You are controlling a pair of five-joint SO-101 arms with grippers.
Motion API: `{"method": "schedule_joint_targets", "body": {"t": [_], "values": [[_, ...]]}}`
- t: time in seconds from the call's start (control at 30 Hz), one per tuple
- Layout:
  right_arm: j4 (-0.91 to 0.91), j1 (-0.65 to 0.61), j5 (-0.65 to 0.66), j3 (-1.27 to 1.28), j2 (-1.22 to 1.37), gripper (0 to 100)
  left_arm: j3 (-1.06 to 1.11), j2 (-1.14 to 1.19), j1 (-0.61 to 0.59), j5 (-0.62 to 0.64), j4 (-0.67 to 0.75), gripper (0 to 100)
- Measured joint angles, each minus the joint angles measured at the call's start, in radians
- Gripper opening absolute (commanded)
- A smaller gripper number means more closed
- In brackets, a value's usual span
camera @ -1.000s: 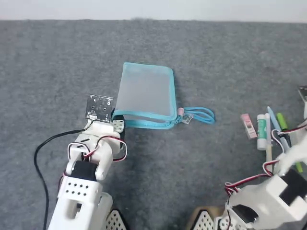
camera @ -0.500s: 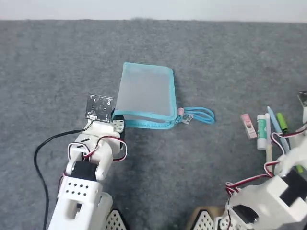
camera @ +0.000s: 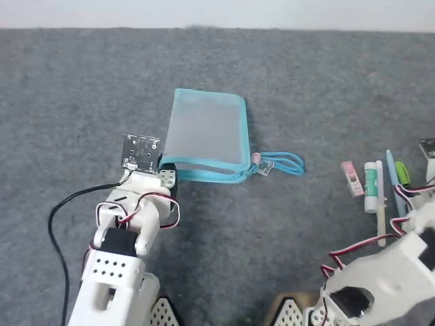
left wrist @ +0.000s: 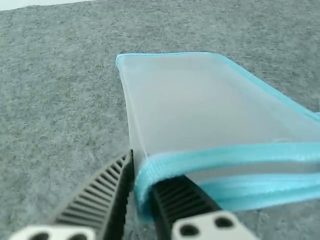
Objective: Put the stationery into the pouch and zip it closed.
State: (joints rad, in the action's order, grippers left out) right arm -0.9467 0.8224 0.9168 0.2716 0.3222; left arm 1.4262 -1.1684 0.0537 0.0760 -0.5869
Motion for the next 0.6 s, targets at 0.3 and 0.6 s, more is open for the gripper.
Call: {"method": "schedule_joint_targets", "body": {"t": [0.3,0.6], "values": [[-0.143,0.003,0.064,-0.049,0.014,0.6,0.000,0.000,0.000,0.000,0.000,1],[-0.450,-0.152,-0.002,-0.046,-0.319,0.6,0.000,0.000,0.000,0.000,0.000,1]]}}
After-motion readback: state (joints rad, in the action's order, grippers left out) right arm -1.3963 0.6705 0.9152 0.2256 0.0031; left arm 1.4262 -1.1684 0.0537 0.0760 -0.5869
